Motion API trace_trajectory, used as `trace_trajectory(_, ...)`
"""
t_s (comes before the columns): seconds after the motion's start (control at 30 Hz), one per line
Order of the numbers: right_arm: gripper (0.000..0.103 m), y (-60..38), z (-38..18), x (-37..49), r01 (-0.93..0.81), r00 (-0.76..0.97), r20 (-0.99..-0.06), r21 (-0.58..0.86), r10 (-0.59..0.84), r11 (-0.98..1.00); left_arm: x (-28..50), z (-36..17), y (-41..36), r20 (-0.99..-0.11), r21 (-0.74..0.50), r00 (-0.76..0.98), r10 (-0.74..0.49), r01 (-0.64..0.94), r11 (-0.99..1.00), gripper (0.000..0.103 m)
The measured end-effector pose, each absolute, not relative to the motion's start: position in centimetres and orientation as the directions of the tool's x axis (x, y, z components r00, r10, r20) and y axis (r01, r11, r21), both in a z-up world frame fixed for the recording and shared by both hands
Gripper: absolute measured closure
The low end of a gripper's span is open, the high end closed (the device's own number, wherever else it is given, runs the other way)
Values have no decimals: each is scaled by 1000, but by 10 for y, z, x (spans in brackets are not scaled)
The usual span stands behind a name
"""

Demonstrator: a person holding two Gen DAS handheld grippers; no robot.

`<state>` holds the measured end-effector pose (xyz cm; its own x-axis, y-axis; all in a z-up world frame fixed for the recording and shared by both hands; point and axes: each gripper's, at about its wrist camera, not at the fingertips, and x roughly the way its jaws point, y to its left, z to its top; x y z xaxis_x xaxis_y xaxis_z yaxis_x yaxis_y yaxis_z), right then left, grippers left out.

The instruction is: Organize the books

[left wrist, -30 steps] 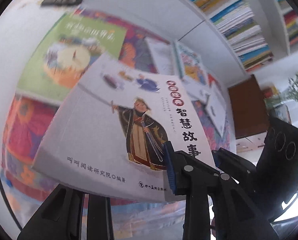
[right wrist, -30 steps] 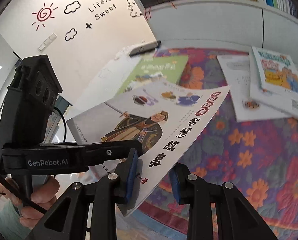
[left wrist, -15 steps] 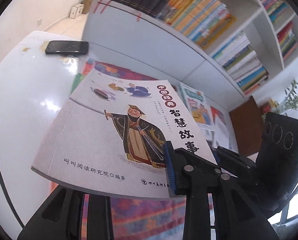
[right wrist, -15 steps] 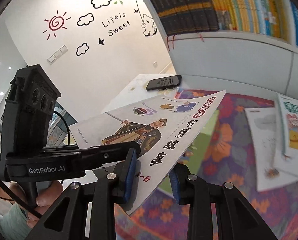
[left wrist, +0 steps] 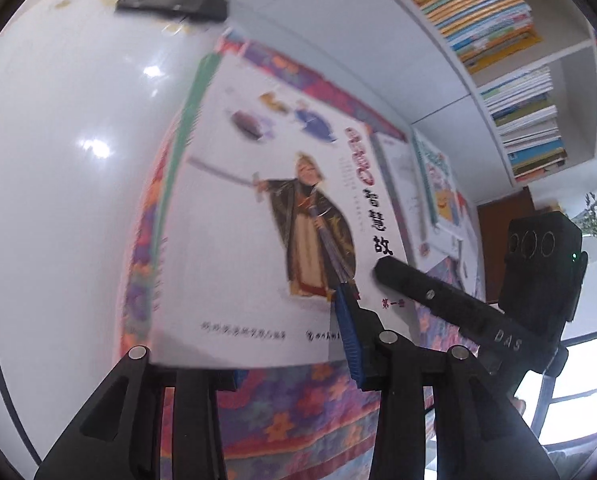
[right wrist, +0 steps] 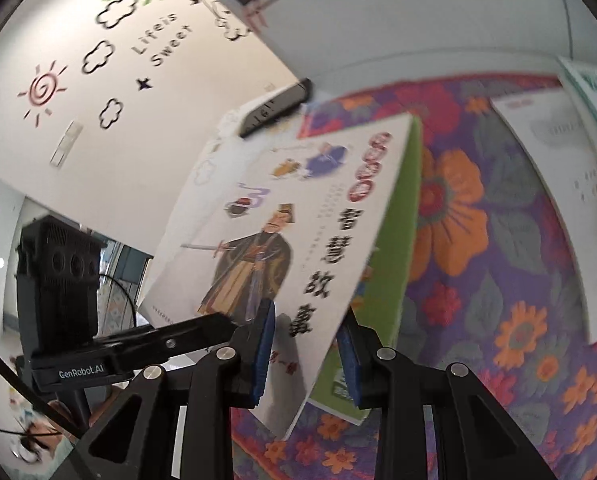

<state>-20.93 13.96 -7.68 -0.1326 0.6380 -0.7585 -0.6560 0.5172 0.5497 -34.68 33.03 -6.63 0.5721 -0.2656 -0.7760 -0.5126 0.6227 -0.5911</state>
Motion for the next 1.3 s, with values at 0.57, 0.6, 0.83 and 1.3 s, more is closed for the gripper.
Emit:
trace_trajectory(0.57, 71, 122, -89, -195, -550, -83, -785, 550, 614, 628, -355, -77, 297, -811, -564, 456, -365, -447, 695, 69)
trace_trajectory(0.6, 71, 121, -88, -195, -548, -81, -788, 547, 611, 633, -358, -77, 295, -813, -563, 450, -370, -441, 699, 69)
trace_trajectory(0.83, 68, 103, -80, -207, -550, -66, -817, 509, 573, 662, -378, -85, 279, -816, -566, 406, -410, -423, 708, 69)
trace_trajectory(1.3, 54, -17, -71, -186, -454, -9, -814, 520, 580, 723, -321, -35, 189, -855, -468, 448, -263, -447, 762, 63)
